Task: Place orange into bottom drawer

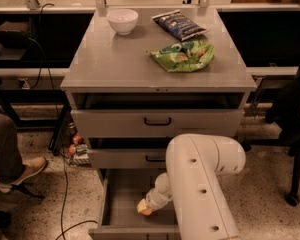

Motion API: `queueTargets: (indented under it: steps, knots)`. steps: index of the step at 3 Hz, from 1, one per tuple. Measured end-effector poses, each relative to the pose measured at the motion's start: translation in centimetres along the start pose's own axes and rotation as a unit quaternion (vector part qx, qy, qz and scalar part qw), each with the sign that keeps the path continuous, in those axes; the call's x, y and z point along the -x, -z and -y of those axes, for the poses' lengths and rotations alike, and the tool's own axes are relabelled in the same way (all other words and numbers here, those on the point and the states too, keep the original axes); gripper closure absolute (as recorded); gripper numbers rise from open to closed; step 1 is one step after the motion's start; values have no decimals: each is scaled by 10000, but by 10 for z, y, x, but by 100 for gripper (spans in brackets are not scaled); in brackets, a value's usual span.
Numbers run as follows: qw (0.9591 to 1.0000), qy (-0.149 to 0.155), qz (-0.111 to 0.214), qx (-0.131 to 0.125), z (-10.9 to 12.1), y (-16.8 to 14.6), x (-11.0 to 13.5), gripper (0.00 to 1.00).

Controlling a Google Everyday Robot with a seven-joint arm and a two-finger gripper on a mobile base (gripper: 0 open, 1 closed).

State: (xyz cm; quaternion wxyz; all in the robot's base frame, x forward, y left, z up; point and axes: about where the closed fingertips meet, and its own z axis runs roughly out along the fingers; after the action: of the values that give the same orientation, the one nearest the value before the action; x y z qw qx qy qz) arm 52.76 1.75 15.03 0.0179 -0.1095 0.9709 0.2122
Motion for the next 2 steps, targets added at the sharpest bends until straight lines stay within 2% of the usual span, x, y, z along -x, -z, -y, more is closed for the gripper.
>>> queueTargets:
  steps: [1, 2]
  knots:
    - [9999, 59, -88, -44, -3, -13, -3, 31]
    - [9998, 141, -123, -81, -6, -19, -2, 1]
